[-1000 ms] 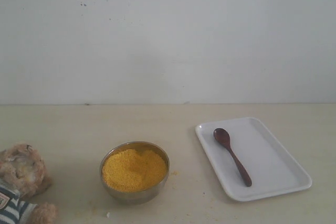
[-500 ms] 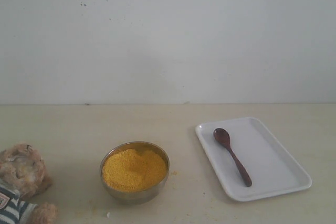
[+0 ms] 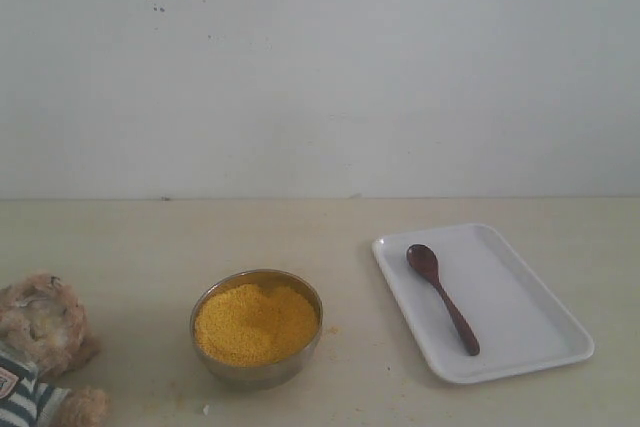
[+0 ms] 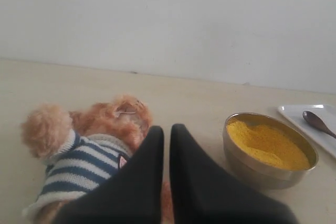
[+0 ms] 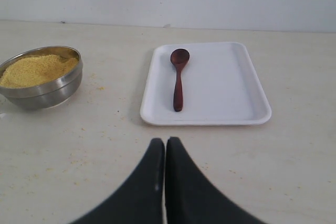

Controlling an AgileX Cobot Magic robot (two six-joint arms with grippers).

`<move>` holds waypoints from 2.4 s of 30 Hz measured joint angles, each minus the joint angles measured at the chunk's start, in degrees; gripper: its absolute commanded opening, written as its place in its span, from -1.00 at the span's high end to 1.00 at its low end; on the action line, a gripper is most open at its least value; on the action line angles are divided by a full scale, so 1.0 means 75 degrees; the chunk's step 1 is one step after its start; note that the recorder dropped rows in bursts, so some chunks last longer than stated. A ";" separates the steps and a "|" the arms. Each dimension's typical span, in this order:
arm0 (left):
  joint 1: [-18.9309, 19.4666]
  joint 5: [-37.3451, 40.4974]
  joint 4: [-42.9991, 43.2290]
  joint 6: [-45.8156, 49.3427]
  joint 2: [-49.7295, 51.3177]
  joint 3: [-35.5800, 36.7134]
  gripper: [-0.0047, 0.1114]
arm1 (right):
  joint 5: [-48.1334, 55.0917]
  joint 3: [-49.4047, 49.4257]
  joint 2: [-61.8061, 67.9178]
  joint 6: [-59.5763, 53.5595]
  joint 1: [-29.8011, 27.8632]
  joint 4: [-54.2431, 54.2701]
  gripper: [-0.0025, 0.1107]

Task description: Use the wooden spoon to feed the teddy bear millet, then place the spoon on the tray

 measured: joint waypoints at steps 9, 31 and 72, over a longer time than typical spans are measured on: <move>0.0000 -0.0313 0.0832 -0.0559 0.0000 0.0000 0.85 | 0.0000 0.0000 0.0000 0.0000 0.0000 0.0000 0.96; 0.0000 -0.0313 0.1198 -0.0587 0.0000 0.0000 0.85 | 0.0000 0.0000 0.0000 0.0000 0.0000 0.0000 0.96; 0.0000 -0.0313 0.1198 -0.0587 0.0000 0.0000 0.85 | 0.0000 0.0000 0.0000 0.0000 0.0000 0.0000 0.96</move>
